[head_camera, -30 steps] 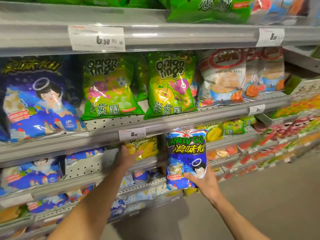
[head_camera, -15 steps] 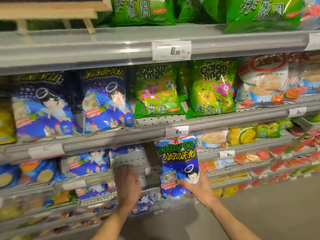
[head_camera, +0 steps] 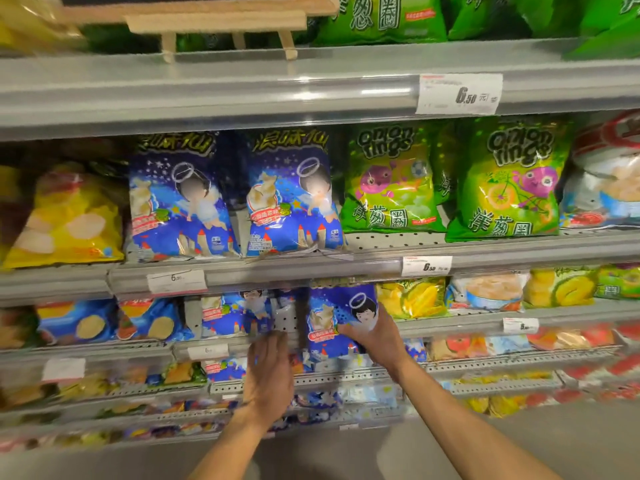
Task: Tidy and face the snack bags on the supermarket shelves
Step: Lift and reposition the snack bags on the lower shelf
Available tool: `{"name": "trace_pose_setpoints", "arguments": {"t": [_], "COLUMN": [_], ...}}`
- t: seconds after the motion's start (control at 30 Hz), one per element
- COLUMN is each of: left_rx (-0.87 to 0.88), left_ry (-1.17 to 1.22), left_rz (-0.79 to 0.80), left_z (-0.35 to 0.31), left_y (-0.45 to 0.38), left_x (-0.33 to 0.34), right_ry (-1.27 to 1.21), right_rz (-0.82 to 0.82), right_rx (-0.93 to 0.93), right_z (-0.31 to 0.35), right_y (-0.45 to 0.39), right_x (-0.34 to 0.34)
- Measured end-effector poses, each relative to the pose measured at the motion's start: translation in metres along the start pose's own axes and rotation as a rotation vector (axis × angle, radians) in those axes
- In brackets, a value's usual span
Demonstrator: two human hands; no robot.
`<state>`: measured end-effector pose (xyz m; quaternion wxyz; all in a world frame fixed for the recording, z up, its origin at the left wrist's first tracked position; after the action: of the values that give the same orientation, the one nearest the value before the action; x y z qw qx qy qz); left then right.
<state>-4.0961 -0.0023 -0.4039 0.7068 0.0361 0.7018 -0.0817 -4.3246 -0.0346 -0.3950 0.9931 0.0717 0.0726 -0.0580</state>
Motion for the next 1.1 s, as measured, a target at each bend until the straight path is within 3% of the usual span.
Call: {"name": "trace_pose_setpoints", "arguments": {"t": [0.33,0.63,1.1], "left_rx": [-0.023,-0.022,-0.065], "left_ry": [-0.045,-0.004,0.102], "left_rz": [0.070,0.100,0.122], "left_z": [0.002,0.004,0.006], "left_y": [-0.005,-0.008,-0.013], "left_x": [0.007,0.018,0.014], "right_ry": [-0.070,-0.028,0.140], "right_rz": [-0.122,0.009,-0.011], "right_rx": [-0.077,-0.039,-0.002], "right_z": [0.016,-0.007,0.001], "right_y": [-0.048,-0.049,-0.036], "right_x": [0.026,0.041,0.049]}}
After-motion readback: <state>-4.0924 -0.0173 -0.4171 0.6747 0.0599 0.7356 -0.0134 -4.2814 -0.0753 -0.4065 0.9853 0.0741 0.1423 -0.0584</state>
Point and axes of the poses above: each hand's wrist, its own y-axis away from the middle knuckle, its own x-axis out of the palm, z = x × y, the point moved 10 cm from there along -y, towards the middle knuckle, and after that the axes turned 8 degrees about -y, right-handed, at the moved point
